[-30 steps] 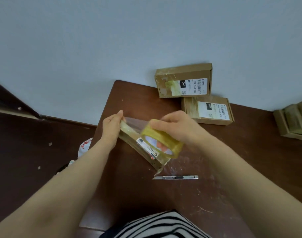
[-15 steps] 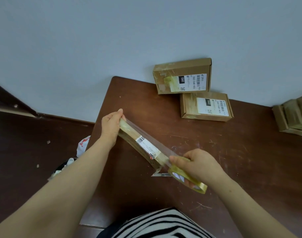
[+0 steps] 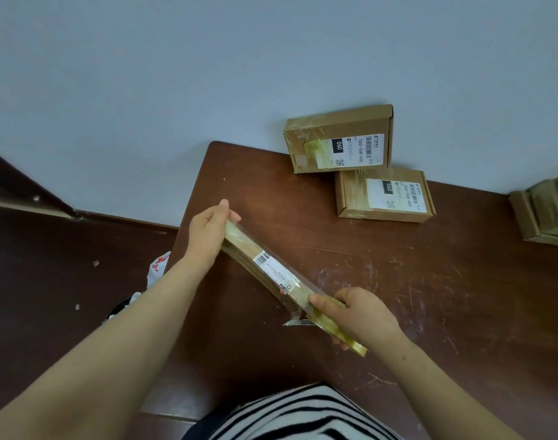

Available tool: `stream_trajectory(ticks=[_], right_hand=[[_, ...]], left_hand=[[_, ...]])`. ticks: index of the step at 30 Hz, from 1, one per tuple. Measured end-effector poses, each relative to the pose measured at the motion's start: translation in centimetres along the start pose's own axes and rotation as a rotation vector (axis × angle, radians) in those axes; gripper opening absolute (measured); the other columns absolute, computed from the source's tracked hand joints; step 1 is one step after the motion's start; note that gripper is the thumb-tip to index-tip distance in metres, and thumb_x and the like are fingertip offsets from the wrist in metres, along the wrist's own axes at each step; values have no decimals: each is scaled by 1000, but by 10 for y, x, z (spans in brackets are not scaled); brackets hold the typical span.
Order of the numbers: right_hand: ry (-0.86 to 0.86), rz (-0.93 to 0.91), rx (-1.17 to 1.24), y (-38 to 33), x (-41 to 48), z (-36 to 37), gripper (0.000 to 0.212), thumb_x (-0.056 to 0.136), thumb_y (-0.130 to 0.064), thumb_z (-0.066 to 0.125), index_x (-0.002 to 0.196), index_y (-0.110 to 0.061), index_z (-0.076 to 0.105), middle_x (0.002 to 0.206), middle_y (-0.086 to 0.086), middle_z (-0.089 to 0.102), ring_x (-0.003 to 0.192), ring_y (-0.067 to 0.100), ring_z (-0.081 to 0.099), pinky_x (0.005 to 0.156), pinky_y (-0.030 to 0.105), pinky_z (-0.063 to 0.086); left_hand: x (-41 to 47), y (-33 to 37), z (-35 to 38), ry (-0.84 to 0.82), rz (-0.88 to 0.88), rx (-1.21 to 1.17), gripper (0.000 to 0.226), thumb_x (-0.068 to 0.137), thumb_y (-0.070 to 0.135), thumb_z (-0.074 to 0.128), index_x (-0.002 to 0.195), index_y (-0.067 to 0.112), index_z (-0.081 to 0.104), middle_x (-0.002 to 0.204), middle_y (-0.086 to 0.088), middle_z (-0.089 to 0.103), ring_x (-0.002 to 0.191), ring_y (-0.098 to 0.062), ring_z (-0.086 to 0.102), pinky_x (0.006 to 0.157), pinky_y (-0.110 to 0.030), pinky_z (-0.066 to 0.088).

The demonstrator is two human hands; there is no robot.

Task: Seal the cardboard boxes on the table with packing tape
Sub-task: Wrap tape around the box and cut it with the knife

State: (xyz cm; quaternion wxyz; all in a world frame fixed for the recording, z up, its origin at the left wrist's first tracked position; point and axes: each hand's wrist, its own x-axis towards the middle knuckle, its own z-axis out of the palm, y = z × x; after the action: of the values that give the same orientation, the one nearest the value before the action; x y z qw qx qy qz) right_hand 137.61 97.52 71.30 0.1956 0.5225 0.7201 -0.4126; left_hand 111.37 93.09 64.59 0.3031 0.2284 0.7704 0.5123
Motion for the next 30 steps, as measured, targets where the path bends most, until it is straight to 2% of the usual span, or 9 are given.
stream_trajectory(ticks=[3,6,8,10,13,19,24,27,30], right_hand=[[0,-10,-7,1,1,2,52,85,-69,44,84,-20,59,54,-4,67,46,7,64,65,29,58],[-4,-19,4,3,2,5,50,85,-68,46,84,-19,60,57,-3,69,48,9,65,65,31,59],[-8,-27,19,4,3,6,49,86,-67,48,83,-19,60,57,-2,69,48,9,66,65,32,59],[-25,-42,33,3,4,8,48,86,-65,50,83,-18,60,57,-2,69,48,10,66,59,30,58],[-34,-43,67,6,5,10,49,87,-64,51,81,-15,60,56,0,69,45,10,64,52,26,52],[3,-45,106,6,11,-2,42,91,-52,53,79,-12,58,52,1,66,44,13,64,45,23,49],[-27,-44,161,8,15,0,36,93,-43,55,74,-13,56,47,0,64,41,13,62,46,24,50],[3,-35,172,9,15,-4,41,89,-52,57,74,-13,57,48,0,65,40,12,61,44,22,49],[27,-39,157,10,16,-8,50,85,-61,56,76,-13,60,51,0,67,43,12,63,51,24,53]], left_hand=[[-3,15,-17,179,541,637,36,101,31,40,104,13,71,104,-8,67,100,-28,58,90,-39,37],[-22,37,-8,-67,971,730,43,96,38,42,90,10,74,87,-3,72,85,-23,65,90,-34,40],[-41,28,10,-229,1110,834,46,90,45,45,80,12,75,77,-1,72,75,-19,67,87,-33,48],[-55,13,16,-231,1209,932,45,90,43,49,63,13,71,60,1,65,58,-19,63,69,-29,53],[-51,5,17,-132,1247,966,45,92,31,48,55,14,66,51,3,59,49,-17,56,55,-27,48],[-75,10,50,-273,1300,993,50,97,45,36,91,15,75,89,2,73,88,-17,66,98,-36,42],[-88,8,64,-258,1319,961,43,99,33,39,70,17,67,65,1,61,60,-20,57,66,-31,50],[-79,17,55,-374,1268,987,44,98,40,36,86,17,73,79,2,69,75,-18,65,83,-31,52],[-48,25,21,-218,989,1109,53,97,42,27,89,16,73,86,0,71,87,-21,65,98,-36,42]])
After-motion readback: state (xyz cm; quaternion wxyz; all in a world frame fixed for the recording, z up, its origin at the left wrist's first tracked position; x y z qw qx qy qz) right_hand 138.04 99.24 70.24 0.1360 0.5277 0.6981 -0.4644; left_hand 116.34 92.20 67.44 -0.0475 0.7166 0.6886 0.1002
